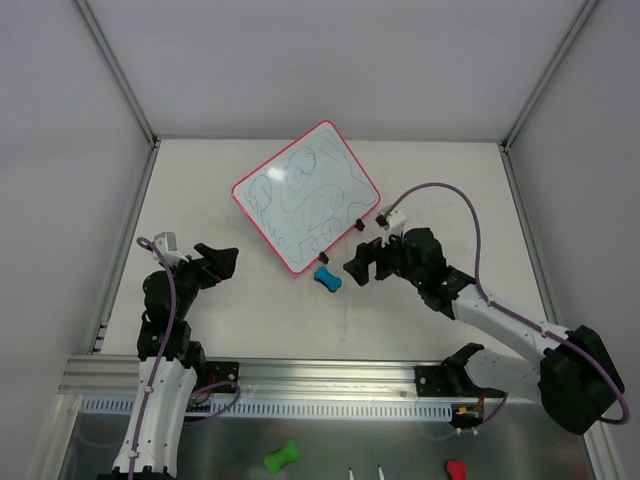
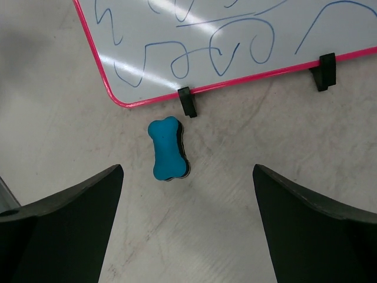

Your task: Erase the whiteboard

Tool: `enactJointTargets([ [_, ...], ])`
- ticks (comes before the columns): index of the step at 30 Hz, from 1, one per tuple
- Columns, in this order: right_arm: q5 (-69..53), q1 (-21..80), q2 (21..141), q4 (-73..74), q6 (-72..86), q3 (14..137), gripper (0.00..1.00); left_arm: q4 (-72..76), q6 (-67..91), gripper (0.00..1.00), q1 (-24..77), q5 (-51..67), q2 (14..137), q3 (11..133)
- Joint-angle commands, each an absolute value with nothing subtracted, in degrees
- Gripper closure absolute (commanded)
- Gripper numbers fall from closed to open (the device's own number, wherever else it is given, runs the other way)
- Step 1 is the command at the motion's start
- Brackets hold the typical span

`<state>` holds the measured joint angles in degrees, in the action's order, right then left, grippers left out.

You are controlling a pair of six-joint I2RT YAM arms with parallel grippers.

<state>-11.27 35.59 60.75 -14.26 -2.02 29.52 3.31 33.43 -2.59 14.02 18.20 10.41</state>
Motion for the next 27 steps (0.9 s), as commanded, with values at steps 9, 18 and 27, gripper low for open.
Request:
enactJointTargets([
  [9, -6.77, 46.84, 76.36, -5.89, -15.81, 41.74, 0.1, 3.43, 31.64, 0.01, -2.37, 12.83, 21.53, 11.95],
  [18, -6.59, 49.66, 84.02, -3.08, -17.23, 46.67, 0.28, 2.64, 31.64, 0.01, -2.37, 12.39, 21.71, 12.48],
  [27, -4.04, 50.8, 88.33, -2.02, -17.31, 49.31, 0.38, 2.37, 31.46, 0.01, -2.37, 12.3, 21.97, 12.66],
])
